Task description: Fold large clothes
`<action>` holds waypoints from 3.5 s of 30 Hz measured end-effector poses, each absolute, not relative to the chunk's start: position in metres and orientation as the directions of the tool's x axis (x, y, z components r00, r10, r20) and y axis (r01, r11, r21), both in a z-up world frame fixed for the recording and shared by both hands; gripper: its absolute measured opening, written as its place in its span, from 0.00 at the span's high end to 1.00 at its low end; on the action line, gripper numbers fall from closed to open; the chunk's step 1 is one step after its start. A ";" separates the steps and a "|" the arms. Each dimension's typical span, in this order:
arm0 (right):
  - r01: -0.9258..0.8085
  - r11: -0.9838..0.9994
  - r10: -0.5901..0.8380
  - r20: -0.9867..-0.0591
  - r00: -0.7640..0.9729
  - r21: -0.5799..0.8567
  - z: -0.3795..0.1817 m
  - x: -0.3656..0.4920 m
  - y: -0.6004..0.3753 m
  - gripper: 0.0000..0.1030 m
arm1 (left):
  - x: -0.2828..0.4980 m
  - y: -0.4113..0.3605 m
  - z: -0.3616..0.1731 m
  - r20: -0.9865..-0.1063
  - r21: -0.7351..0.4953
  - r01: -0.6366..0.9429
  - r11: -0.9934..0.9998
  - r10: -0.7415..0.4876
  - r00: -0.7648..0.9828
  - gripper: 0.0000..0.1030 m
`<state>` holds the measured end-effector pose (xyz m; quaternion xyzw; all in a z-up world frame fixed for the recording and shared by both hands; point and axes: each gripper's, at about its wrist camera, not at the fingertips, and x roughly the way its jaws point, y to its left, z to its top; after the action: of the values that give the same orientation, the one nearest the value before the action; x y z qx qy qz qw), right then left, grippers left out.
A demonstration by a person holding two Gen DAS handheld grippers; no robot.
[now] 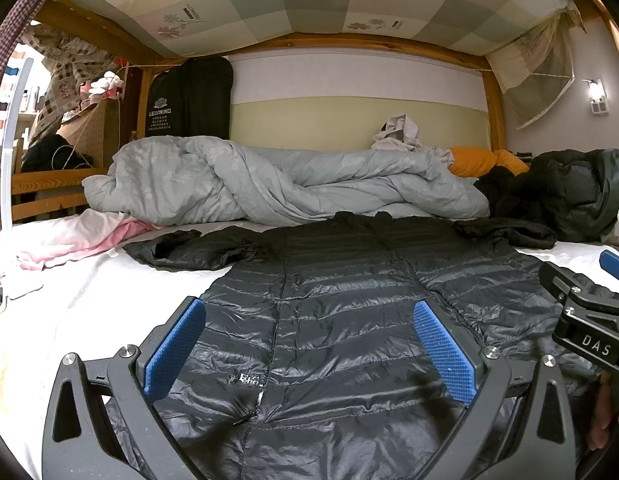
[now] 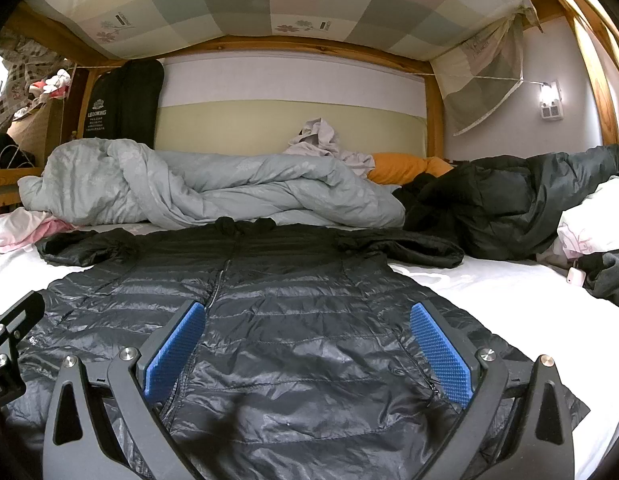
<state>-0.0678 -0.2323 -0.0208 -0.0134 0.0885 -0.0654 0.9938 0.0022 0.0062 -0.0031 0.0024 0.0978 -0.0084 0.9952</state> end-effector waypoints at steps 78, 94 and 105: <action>-0.249 0.863 -0.069 -0.591 0.804 -0.440 0.005 -0.186 -0.251 0.94 | -0.074 0.014 0.038 -0.600 0.361 0.300 0.883 -0.027 0.800 0.89; -0.171 0.895 -0.121 -0.593 0.796 -0.412 0.025 -0.002 -0.277 0.57 | 0.102 0.056 0.035 -0.668 0.253 0.245 0.936 -0.014 0.744 0.24; -0.014 0.993 -0.062 -0.619 0.783 -0.117 0.036 0.004 -0.369 0.21 | 0.089 0.087 0.043 -0.656 0.146 0.204 0.968 -0.059 0.753 0.09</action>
<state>0.0039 -0.3695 0.0359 -0.0576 0.3294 -0.0125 0.9423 0.0890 0.0870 0.0426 0.1048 0.3445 -0.0707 0.9302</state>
